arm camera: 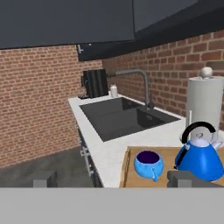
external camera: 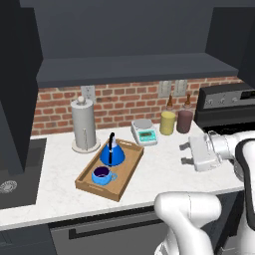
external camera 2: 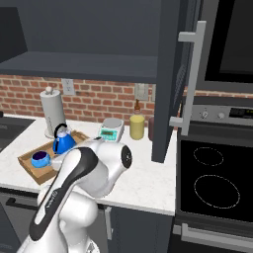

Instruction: Pick the kettle from the counter and place it on the tray. Then pick the mug from the cabinet and place it on the tray. Then close the cabinet doors.

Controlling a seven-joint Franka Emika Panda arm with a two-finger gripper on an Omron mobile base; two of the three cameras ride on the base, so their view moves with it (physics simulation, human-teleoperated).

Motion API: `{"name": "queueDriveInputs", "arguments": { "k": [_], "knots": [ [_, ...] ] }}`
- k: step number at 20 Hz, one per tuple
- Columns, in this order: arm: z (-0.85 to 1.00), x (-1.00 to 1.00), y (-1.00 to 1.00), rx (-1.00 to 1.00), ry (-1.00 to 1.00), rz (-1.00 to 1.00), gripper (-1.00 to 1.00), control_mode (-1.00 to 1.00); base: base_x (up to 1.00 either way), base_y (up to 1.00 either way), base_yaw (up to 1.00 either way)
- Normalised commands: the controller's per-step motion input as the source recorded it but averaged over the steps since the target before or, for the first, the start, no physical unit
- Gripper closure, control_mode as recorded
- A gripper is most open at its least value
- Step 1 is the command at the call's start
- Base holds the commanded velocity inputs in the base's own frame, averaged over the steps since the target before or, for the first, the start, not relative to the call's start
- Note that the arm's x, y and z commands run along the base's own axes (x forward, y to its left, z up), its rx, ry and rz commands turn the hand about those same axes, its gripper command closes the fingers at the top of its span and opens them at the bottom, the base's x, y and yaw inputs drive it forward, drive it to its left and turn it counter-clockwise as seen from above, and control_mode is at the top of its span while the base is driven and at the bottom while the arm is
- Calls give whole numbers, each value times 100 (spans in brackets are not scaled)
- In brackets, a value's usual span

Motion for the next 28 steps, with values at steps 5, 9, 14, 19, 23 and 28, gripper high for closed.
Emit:
{"name": "queueDriveInputs", "arguments": {
  "k": [5,9,14,19,23,28],
  "knots": [
    [24,-33,-60,4,-22,-18,-100,-100,0,0,0],
    [3,-15,-33,0,-24,-19,-100,-100,0,0,0],
    [19,0,-42,0,-14,-14,-100,-100,0,0,0],
    [15,-1,-53,5,-13,-15,-100,-100,0,0,0],
    [0,-1,-46,11,-19,-14,-100,-100,0,0,0],
    [15,-3,-50,10,-18,-5,-100,-100,0,0,0]
  ]
}}
